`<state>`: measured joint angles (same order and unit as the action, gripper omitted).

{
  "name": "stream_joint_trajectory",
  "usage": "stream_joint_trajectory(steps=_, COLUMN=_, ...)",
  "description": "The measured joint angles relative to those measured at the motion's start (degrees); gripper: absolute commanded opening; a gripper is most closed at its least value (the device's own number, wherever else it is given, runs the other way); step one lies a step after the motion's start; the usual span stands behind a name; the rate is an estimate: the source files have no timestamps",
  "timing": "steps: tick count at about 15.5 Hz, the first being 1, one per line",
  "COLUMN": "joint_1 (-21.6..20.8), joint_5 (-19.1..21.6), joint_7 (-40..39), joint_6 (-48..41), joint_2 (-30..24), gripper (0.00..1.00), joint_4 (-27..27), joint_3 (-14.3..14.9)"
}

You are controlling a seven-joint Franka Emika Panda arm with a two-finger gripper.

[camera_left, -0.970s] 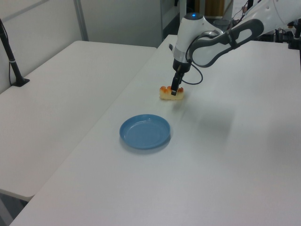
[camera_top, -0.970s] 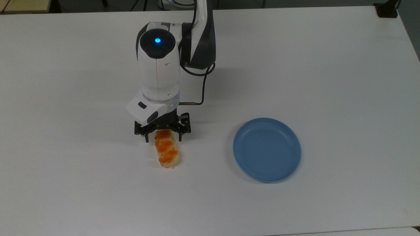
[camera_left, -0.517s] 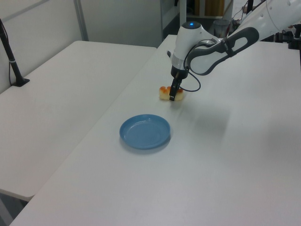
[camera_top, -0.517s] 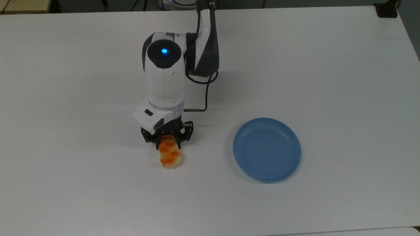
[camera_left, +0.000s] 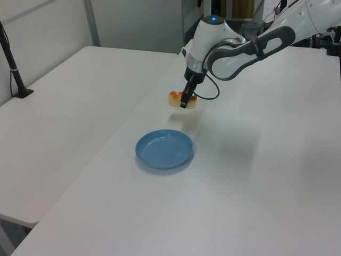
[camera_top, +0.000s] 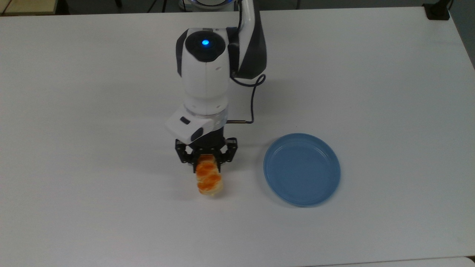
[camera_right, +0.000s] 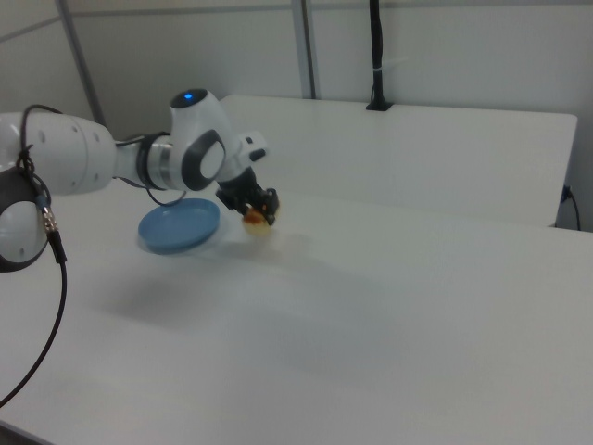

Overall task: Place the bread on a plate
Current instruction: 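Lift the bread roll and carry it over the blue plate, then lower the bread roll onto the plate and open the gripper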

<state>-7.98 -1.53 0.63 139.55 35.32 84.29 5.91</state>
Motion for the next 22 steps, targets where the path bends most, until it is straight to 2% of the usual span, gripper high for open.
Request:
stream_joint_trajectory(steps=6, joint_1=-11.04, joint_5=0.00, joint_7=11.02, joint_6=0.00, joint_2=-1.57, gripper=0.60, joint_4=-0.79, joint_3=-0.07)
stream_joint_trajectory(steps=9, joint_1=-14.52, joint_5=0.00, joint_7=14.96, joint_6=0.00, joint_2=-0.89, gripper=0.60, joint_4=-0.79, joint_3=-0.01)
stream_joint_trajectory(steps=11, joint_1=-15.70, joint_5=0.00, joint_7=17.08, joint_6=0.00, joint_2=0.25, gripper=0.62, joint_4=-1.19, joint_3=0.00)
stream_joint_trajectory(steps=12, joint_1=-15.93, joint_5=0.00, joint_7=17.78, joint_6=0.00, joint_2=1.01, gripper=0.68, joint_4=-1.56, joint_3=0.00)
stream_joint_trajectory(steps=13, joint_1=-16.01, joint_5=0.00, joint_7=18.03, joint_6=0.00, joint_2=1.74, gripper=0.97, joint_4=-1.96, joint_3=0.01)
stream_joint_trajectory(steps=14, joint_1=-16.01, joint_5=0.00, joint_7=18.18, joint_6=0.01, joint_2=2.34, gripper=1.00, joint_4=-2.33, joint_3=0.03)
stream_joint_trajectory(steps=22, joint_1=-16.34, joint_5=0.00, joint_7=19.24, joint_6=0.03, joint_2=2.53, gripper=1.00, joint_4=-3.98, joint_3=0.12)
